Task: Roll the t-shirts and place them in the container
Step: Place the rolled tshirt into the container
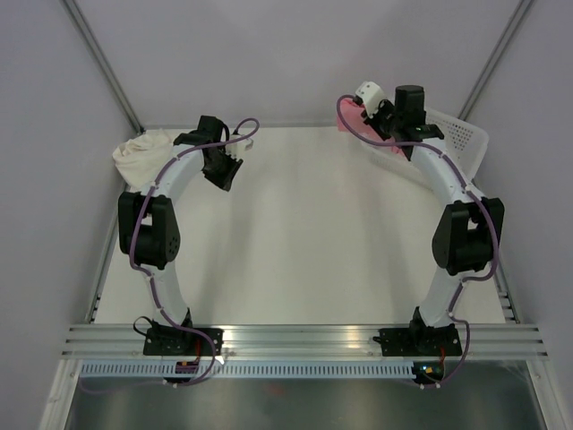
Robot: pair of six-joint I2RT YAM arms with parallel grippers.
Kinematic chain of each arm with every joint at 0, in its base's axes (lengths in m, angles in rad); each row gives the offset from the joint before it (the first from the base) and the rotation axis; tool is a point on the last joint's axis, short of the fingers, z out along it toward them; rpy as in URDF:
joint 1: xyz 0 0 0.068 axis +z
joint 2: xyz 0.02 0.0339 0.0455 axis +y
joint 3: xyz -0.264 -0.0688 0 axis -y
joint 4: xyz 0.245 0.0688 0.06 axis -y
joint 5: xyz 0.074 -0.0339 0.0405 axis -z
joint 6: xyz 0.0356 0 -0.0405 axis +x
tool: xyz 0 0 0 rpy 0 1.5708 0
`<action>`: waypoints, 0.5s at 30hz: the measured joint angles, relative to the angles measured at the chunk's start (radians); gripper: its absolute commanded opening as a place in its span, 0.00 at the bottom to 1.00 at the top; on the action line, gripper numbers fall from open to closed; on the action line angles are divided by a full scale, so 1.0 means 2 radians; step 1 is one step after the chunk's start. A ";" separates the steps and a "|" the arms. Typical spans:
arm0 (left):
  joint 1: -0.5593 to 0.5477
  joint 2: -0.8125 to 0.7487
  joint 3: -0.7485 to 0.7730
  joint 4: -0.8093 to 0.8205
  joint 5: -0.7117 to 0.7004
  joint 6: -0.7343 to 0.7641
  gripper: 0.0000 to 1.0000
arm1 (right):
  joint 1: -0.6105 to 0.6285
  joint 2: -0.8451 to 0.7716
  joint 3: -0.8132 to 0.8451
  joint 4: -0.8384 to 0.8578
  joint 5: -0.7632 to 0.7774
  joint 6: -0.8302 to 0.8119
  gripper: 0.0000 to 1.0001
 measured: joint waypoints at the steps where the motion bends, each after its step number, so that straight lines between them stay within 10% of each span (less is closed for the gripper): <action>1: 0.000 0.000 0.000 0.000 0.000 0.000 0.33 | -0.015 0.001 0.003 0.005 -0.009 -0.010 0.00; 15: 0.000 0.000 0.000 -0.003 -0.015 0.000 0.33 | -0.169 0.113 0.074 0.052 -0.089 -0.079 0.00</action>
